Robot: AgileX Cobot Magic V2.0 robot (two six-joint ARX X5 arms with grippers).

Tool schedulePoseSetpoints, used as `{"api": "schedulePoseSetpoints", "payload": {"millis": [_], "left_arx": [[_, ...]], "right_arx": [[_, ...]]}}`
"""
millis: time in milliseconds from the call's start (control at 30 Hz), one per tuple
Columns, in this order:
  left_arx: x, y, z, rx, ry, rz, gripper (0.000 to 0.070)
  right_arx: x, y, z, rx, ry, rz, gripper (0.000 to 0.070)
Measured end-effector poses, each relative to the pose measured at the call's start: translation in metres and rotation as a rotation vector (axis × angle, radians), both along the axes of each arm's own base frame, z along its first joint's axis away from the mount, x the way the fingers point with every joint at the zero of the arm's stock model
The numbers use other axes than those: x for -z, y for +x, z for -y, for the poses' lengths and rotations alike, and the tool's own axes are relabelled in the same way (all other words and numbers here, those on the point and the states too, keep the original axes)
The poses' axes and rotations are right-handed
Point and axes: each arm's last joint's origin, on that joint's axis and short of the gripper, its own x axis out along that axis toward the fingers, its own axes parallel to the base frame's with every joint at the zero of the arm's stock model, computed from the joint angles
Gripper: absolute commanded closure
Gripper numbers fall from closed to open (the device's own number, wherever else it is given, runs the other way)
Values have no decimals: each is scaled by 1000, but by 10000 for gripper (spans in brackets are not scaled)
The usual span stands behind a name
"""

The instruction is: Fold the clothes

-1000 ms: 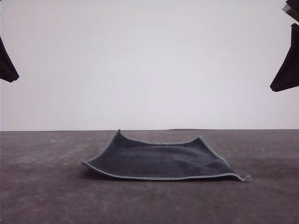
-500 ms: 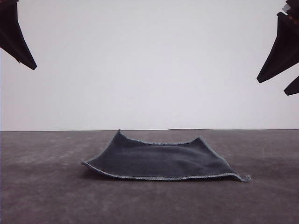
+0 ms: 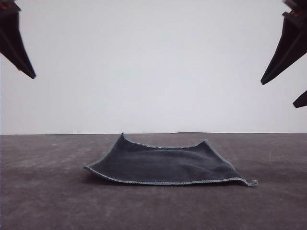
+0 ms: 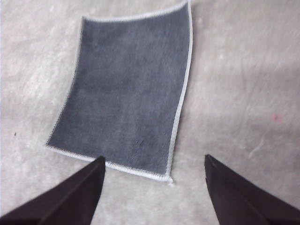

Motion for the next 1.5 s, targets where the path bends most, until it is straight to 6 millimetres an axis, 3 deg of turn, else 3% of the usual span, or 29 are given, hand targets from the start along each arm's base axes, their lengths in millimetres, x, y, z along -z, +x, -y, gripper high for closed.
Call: {"api": "schedulePoseSetpoints", "payload": {"millis": [200,400,667,1033,1300,1500], "left_arx": [[3,29,8,35,-37,-82,188],[12,70,17,77,-80,-108,188],[33,127,31,108,-100,-105,188],[54,200,59,147,-97,-90,187],[80,227,85,190,-86,-127,187],[90,231,104,234,-81,-134,187]], "right_arx": [[2,26,-1,-3,14,-89,284],[5,71,-3,-12,-28,-144,284],[24,133,-9,-62,-62,-146,284],[45,200,-18,-75,-54,-145,284],[58,226,-22,-105,-19,-162,284],[72,233,-24,-117,-5,-168,285]]}}
